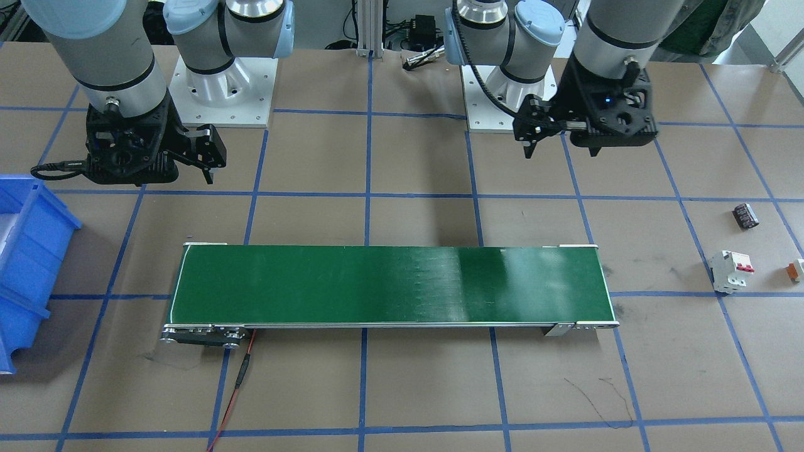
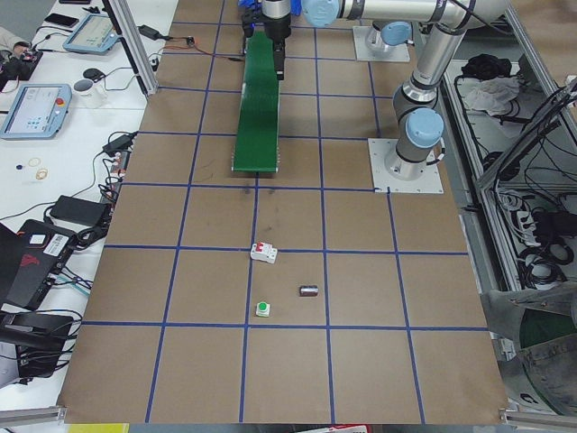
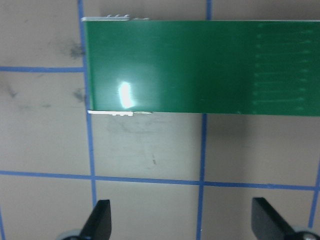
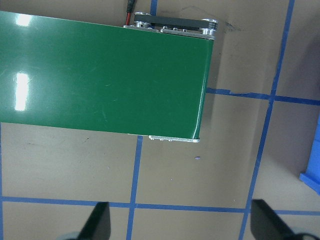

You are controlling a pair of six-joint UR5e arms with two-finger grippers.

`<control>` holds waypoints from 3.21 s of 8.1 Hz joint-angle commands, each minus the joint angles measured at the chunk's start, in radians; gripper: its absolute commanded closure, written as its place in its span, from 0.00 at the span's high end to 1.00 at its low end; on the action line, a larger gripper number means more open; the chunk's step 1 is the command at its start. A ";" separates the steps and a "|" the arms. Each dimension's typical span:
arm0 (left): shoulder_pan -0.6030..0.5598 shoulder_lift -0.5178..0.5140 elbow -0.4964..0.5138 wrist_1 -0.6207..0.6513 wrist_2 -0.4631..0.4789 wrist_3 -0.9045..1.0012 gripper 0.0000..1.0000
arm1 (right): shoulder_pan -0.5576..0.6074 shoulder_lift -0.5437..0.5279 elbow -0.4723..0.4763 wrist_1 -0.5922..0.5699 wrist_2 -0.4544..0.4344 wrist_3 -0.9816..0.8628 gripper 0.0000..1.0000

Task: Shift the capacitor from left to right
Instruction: 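Move the left gripper away from the conveyor toward the brown capacitor, then lower the left gripper over the brown capacitor on the table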

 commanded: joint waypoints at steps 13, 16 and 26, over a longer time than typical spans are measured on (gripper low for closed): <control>0.769 -0.073 -0.037 0.130 0.150 0.071 1.00 | 0.001 0.003 0.000 0.011 0.003 0.003 1.00; 0.802 -0.113 -0.085 0.180 0.154 0.178 1.00 | 0.001 0.003 0.000 0.011 0.003 0.003 1.00; 0.986 -0.285 -0.165 0.589 0.168 0.934 1.00 | 0.001 0.003 0.000 0.012 0.008 0.003 1.00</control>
